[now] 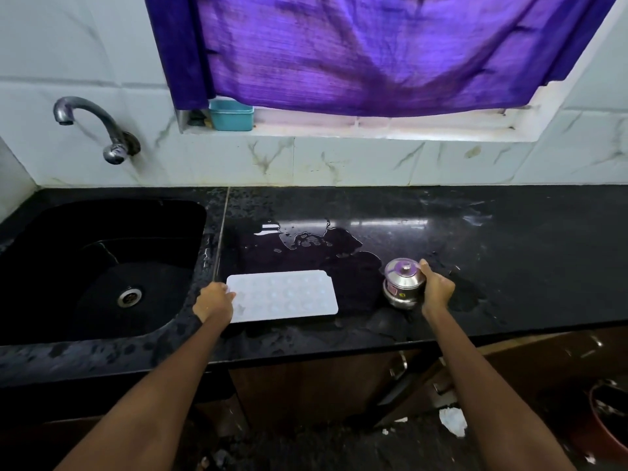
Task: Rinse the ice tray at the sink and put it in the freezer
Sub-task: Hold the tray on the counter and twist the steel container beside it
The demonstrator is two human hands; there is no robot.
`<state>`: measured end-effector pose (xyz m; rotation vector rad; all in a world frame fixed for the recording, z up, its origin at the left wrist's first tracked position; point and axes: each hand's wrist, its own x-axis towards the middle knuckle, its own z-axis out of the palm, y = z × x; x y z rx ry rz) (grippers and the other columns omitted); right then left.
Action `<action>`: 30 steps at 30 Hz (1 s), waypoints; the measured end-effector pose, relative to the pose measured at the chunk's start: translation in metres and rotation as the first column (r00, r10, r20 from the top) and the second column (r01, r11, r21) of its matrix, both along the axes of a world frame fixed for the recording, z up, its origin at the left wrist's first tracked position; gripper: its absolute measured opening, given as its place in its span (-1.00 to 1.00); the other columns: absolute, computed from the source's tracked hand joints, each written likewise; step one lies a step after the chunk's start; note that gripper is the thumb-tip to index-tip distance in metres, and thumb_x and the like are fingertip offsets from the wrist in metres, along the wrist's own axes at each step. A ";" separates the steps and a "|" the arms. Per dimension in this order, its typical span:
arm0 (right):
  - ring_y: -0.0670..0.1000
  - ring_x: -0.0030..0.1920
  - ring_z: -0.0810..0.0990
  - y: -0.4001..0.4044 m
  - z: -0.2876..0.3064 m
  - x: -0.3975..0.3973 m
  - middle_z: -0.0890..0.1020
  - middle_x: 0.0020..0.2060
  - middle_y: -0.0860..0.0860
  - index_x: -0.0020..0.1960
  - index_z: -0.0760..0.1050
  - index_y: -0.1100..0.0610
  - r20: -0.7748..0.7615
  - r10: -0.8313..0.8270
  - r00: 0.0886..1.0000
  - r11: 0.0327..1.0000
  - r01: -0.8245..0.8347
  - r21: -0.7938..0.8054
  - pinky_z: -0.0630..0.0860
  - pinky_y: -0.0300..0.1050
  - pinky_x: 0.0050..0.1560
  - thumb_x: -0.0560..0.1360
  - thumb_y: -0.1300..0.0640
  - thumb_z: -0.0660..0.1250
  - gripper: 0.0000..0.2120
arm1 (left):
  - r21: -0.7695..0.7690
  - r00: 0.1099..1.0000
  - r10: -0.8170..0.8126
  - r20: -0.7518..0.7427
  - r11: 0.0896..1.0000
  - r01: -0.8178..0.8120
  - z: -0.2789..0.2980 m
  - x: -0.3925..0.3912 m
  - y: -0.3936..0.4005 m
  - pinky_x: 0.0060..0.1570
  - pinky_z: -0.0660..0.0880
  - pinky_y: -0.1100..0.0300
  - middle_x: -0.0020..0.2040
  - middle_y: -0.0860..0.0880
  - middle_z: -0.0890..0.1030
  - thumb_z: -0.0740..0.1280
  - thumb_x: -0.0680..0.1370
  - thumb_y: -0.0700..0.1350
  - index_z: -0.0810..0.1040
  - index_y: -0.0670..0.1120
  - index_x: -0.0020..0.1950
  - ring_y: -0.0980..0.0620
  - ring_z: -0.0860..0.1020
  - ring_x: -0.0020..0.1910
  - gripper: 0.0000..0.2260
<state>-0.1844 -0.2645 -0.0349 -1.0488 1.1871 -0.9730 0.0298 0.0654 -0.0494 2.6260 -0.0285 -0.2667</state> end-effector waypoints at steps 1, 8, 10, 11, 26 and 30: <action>-0.12 -0.51 0.47 0.003 0.003 0.005 0.54 -0.60 -0.09 -0.46 0.46 0.16 0.028 0.052 0.998 0.999 -0.052 0.015 0.45 -0.19 -0.37 0.38 0.19 0.46 -0.70 | -0.001 1.000 -0.002 -0.004 1.000 0.002 0.001 0.000 0.000 0.12 0.49 -0.02 0.15 -0.23 0.62 0.36 0.55 -0.13 0.64 -0.15 0.09 -0.25 0.57 0.17 -0.83; -0.09 -0.54 0.48 0.042 0.027 0.064 0.54 -0.64 -0.09 -0.45 0.44 0.21 0.013 0.402 0.916 0.915 -0.401 -0.040 0.45 -0.19 -0.36 0.35 0.24 0.48 -0.72 | -0.018 0.999 -0.009 -0.039 1.000 0.008 0.006 0.002 0.003 0.11 0.50 0.01 0.16 -0.20 0.62 0.37 0.54 -0.14 0.65 -0.15 0.10 -0.21 0.58 0.17 -0.82; -0.09 -0.54 0.48 0.055 0.033 0.084 0.54 -0.63 -0.08 -0.46 0.44 0.20 0.020 0.443 0.896 0.896 -0.441 -0.053 0.44 -0.18 -0.35 0.34 0.24 0.49 -0.72 | -0.042 0.998 0.000 -0.060 0.999 -0.002 0.007 0.003 0.004 0.11 0.51 0.02 0.17 -0.20 0.62 0.38 0.54 -0.14 0.65 -0.15 0.11 -0.20 0.58 0.18 -0.82; -0.07 -0.52 0.48 0.061 0.037 0.095 0.54 -0.62 -0.05 -0.46 0.44 0.19 0.018 0.462 0.887 0.886 -0.460 -0.059 0.43 -0.17 -0.35 0.34 0.23 0.50 -0.71 | -0.055 0.998 0.007 -0.070 0.998 -0.011 0.007 0.003 0.005 0.11 0.51 0.02 0.18 -0.19 0.62 0.38 0.53 -0.14 0.64 -0.14 0.11 -0.20 0.58 0.18 -0.81; -0.21 -0.65 0.23 0.141 0.046 0.212 0.27 -0.74 -0.15 -0.66 0.21 0.07 -0.206 0.631 0.748 0.713 -0.664 -0.225 0.20 -0.34 -0.60 0.35 0.24 0.48 -0.44 | -0.220 0.954 0.063 -0.293 0.967 -0.131 0.009 0.028 0.016 0.19 0.54 0.00 0.28 -0.14 0.56 0.47 0.45 -0.15 0.59 -0.12 0.19 -0.15 0.57 0.23 -0.69; -0.20 -0.64 0.20 0.145 0.046 0.225 0.25 -0.74 -0.14 -0.59 0.17 0.03 -0.324 0.641 0.695 0.636 -0.718 -0.281 0.15 -0.28 -0.57 0.37 0.21 0.47 -0.44 | -0.194 0.929 0.055 -0.366 0.972 -0.133 0.014 0.035 0.014 0.08 0.60 -0.03 0.23 -0.19 0.59 0.47 0.46 -0.18 0.51 -0.25 0.25 -0.14 0.62 0.13 -0.60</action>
